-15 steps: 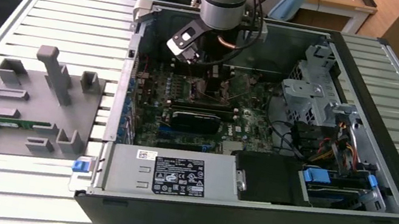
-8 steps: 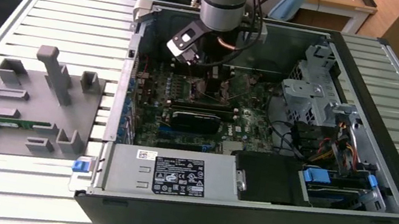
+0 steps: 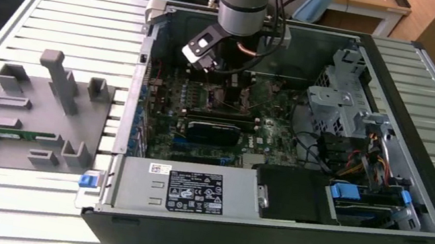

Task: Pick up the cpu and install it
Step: 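Place the cpu into insertion slot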

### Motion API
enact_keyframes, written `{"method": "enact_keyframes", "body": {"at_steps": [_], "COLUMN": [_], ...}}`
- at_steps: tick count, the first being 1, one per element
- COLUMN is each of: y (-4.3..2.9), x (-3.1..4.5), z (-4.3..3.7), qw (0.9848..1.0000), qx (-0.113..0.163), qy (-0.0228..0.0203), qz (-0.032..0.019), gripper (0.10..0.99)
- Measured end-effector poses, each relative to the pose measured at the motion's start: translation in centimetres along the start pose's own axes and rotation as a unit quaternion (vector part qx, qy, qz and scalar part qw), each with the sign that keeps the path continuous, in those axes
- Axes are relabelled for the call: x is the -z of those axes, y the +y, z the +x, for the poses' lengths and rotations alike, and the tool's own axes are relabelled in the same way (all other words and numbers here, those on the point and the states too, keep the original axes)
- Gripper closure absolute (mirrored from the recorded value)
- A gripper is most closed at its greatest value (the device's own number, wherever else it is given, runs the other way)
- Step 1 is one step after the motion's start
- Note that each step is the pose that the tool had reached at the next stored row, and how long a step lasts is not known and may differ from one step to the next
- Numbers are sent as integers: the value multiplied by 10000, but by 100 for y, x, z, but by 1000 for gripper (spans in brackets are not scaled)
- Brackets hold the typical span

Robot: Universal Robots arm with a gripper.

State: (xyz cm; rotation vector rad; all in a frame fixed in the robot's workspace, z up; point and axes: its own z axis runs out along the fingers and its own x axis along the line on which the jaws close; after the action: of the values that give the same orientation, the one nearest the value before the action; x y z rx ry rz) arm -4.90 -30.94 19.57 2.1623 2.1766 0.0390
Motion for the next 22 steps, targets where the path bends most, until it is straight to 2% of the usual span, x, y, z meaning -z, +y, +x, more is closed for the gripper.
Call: {"method": "enact_keyframes", "body": {"at_steps": [12,14,15,22], "y": [1,1,1,1], "x": [-18,-19,-19,-18], "z": [1,2,1,1], "qw": [10000,10000,10000,10000], "qx": [0,0,0,0], "qy": [2,2,1,2], "qz": [0,0,0,0], "gripper": [549,533,475,475]}}
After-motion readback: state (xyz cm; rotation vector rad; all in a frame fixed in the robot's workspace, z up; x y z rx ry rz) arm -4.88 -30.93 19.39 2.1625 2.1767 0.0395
